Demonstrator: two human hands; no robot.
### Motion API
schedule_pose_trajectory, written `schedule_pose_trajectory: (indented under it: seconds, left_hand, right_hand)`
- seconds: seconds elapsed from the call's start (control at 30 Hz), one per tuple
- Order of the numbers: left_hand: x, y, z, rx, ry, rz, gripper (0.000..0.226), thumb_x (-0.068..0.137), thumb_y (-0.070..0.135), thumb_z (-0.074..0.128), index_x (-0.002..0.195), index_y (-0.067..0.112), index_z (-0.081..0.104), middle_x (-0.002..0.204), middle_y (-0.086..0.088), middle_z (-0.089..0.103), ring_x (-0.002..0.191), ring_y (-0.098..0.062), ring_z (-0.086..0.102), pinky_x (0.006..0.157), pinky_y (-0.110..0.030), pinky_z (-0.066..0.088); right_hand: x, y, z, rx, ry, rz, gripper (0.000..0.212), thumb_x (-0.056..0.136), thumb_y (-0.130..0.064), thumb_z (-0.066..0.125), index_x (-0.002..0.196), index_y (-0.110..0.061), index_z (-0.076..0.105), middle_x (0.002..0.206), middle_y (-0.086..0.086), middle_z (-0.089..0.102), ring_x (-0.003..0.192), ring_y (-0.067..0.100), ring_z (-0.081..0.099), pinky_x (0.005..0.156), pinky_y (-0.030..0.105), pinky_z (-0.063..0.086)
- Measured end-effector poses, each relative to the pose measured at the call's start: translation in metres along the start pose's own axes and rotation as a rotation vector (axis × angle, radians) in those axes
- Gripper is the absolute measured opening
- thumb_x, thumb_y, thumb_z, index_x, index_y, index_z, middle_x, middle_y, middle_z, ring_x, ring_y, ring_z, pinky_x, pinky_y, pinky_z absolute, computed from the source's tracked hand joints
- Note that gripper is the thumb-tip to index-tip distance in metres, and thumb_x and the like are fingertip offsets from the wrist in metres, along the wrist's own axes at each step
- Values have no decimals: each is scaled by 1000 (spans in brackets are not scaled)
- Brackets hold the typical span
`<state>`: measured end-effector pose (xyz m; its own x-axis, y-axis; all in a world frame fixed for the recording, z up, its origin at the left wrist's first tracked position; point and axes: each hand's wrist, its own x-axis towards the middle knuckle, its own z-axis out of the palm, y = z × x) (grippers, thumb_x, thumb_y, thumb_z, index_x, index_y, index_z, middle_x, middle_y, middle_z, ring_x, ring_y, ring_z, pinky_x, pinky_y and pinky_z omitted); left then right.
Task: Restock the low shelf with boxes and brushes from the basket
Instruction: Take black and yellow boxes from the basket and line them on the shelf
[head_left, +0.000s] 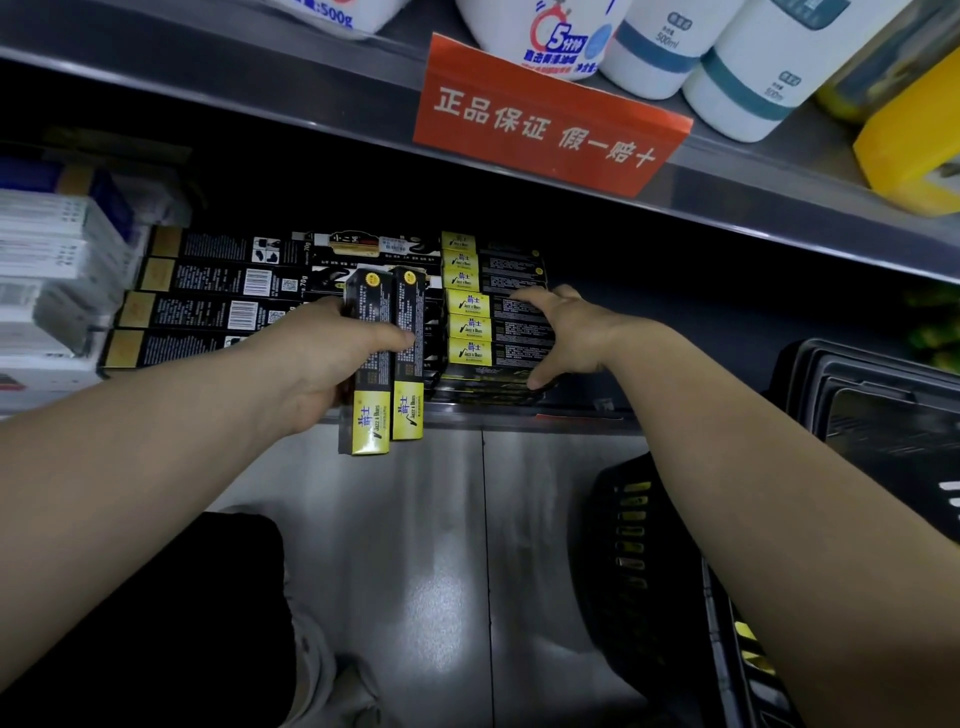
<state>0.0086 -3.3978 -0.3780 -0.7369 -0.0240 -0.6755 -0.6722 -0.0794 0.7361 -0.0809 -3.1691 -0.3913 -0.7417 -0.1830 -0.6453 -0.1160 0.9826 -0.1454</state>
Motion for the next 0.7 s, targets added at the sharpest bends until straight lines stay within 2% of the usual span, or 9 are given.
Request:
schedule_pose_trajectory:
  seconds: [0.2,0.33,0.43,0.57,0.67,0.7]
  left_hand:
    - [1,-1,-2,-13,-5,3,42,78,5,70,117,10,56,111,-11,66,106,-27,60,96,-46,46]
    - [2,0,-1,-13,-12,6,21,80,4,68,95,16,59,105,-10,68,97,-25,63,80,-36,50]
    - [3,-1,0,-16,-13,9,23,79,4,68,99,14,60,104,-9,68,95,-23,63,73,-32,49]
    - [3,0,0,-2,-17,8,34,79,5,69,111,13,58,108,-9,67,98,-24,62,78,-35,50]
    - [2,1,0,0,-28,0,44,78,7,71,119,13,55,112,-9,66,106,-26,60,94,-45,47]
    - [1,2,0,-5,-47,3,43,77,7,71,117,14,57,111,-9,67,105,-25,61,94,-45,47]
  right_hand:
    - [0,2,-2,11,0,-2,111,64,-21,85,147,-39,15,151,4,17,134,27,33,105,37,36]
    - [-1,2,-1,30,5,-3,111,64,-22,86,147,-40,15,151,4,17,135,28,33,107,38,35]
    - [-1,0,0,32,9,-11,110,65,-23,85,147,-40,14,151,4,17,135,28,32,107,38,35]
    - [-5,-5,-1,6,-6,-2,109,66,-25,85,148,-41,13,153,4,14,138,28,28,109,40,33]
    - [-12,-14,-9,-92,38,5,108,66,-44,82,147,-45,10,157,2,7,142,31,11,113,46,23]
    - [-16,-20,-11,-23,73,-31,104,66,-52,78,146,-46,12,157,2,6,143,31,8,113,47,20]
